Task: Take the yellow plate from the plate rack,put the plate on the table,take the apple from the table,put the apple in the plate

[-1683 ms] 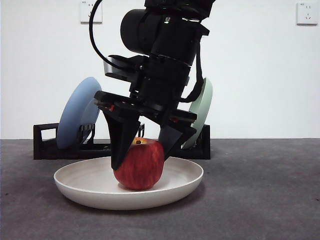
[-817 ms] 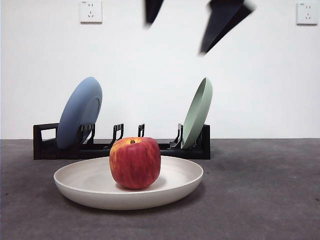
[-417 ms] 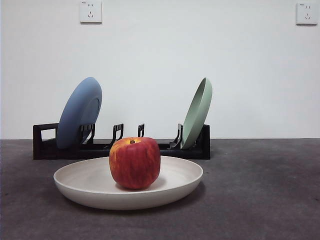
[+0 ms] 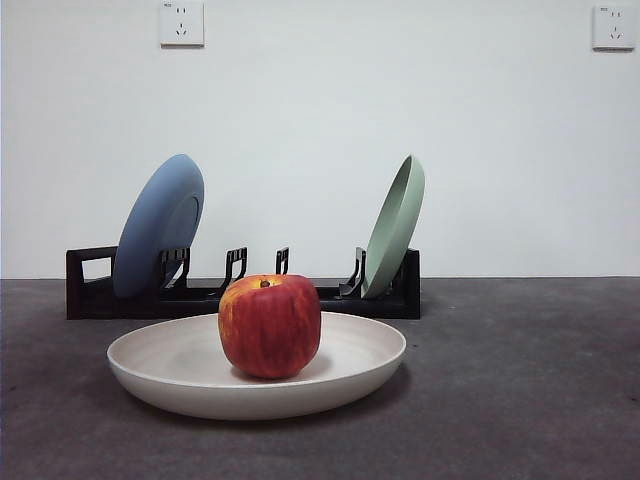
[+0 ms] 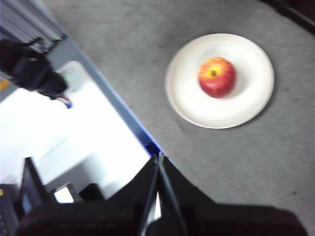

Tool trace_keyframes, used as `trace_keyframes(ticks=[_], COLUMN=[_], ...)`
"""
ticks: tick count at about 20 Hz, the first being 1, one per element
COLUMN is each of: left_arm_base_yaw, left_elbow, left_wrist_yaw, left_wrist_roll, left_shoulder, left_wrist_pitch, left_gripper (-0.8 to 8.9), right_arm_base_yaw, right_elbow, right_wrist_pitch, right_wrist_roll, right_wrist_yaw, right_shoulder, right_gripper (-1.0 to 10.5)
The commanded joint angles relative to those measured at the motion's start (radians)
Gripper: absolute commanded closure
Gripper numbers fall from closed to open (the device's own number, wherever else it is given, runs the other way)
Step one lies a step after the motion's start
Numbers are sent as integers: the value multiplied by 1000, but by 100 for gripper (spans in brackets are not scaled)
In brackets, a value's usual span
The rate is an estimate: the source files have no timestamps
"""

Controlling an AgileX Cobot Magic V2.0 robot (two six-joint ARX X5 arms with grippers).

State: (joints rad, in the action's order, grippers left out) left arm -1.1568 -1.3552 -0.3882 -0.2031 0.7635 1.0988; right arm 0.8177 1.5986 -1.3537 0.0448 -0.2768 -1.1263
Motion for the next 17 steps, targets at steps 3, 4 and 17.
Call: trace_keyframes(ticks=[3,4,17], left_arm_base_yaw=[0,-1,0], left_elbow=[4,4,4], left_wrist_yaw=[2,2,2], left_wrist_roll=[6,6,5], left_shoulder=[1,2,3], left_wrist_pitch=[0,-1,0], left_gripper=[821,821,817], right_arm_base_yaw=[1,1,1], right_elbow=[1,1,1], right_wrist_pitch=[-24,-24,-24], right_wrist_roll=[5,5,4], right_wrist_yaw=[0,4,167], right_shoulder=[2,1,-3], right_gripper=[955,945,945])
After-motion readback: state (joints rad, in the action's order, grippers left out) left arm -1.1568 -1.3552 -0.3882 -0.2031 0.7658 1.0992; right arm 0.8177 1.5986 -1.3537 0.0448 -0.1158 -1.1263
